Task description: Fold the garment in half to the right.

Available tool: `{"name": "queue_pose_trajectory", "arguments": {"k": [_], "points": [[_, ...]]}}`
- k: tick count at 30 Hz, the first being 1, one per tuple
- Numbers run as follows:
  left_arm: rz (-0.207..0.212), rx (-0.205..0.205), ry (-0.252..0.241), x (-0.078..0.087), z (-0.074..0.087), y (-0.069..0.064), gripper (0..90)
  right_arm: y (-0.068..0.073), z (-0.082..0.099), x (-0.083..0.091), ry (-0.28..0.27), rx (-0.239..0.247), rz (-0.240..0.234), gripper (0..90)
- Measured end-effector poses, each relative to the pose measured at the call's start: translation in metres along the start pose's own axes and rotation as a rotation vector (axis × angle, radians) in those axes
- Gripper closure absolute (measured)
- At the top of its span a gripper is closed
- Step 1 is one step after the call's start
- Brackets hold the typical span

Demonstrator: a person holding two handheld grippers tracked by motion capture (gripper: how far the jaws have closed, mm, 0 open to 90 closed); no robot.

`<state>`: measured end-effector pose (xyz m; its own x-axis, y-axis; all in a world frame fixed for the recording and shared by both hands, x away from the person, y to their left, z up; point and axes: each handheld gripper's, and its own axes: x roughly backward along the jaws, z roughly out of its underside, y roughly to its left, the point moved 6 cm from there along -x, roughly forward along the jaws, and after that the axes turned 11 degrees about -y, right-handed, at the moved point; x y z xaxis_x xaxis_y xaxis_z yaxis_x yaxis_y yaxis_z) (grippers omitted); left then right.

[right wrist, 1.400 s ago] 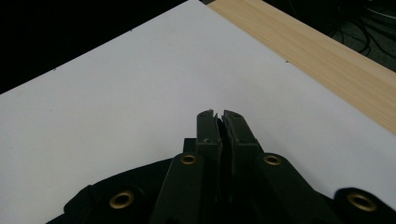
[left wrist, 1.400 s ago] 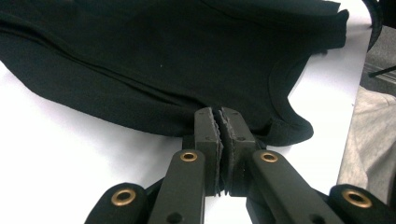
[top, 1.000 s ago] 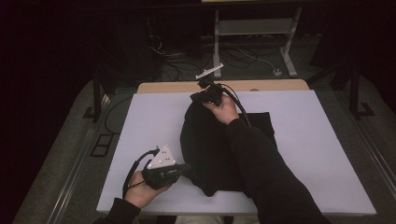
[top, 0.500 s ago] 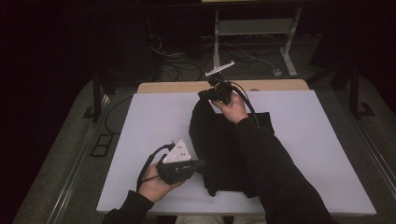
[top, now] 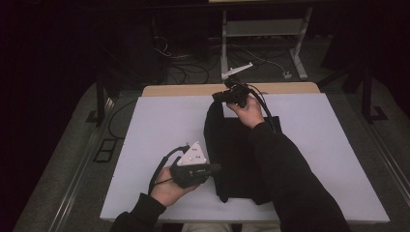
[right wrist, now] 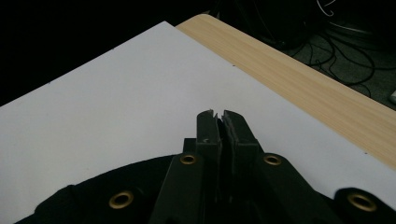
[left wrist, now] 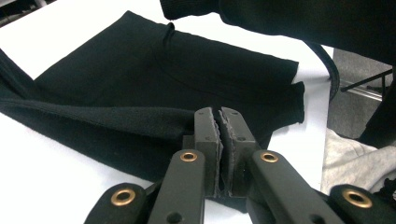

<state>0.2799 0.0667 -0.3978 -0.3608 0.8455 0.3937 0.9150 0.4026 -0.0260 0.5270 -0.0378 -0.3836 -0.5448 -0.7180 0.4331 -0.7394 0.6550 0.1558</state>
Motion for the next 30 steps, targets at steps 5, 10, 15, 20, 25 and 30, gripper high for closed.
{"name": "queue_pose_trajectory", "arguments": {"k": [5,10,15,20,25,30], "points": [[0.011,-0.004,0.005,-0.005,0.000,-0.002,84.9,-0.004,0.003,0.005,-0.003,-0.009,0.006,84.4],[0.019,-0.009,0.004,-0.011,-0.002,-0.004,84.9,-0.010,0.007,0.011,-0.008,-0.019,0.014,84.3],[0.033,-0.010,0.008,-0.018,-0.005,-0.007,84.7,-0.018,0.011,0.018,-0.010,-0.031,0.028,84.3],[0.038,-0.014,0.015,-0.025,-0.008,-0.011,84.7,-0.024,0.015,0.025,-0.011,-0.045,0.035,84.3],[0.049,-0.027,0.022,-0.031,-0.012,-0.015,84.7,-0.031,0.019,0.031,-0.013,-0.053,0.046,84.3],[0.059,-0.028,0.022,-0.038,-0.013,-0.017,84.5,-0.036,0.024,0.036,-0.014,-0.071,0.055,84.2]]}}
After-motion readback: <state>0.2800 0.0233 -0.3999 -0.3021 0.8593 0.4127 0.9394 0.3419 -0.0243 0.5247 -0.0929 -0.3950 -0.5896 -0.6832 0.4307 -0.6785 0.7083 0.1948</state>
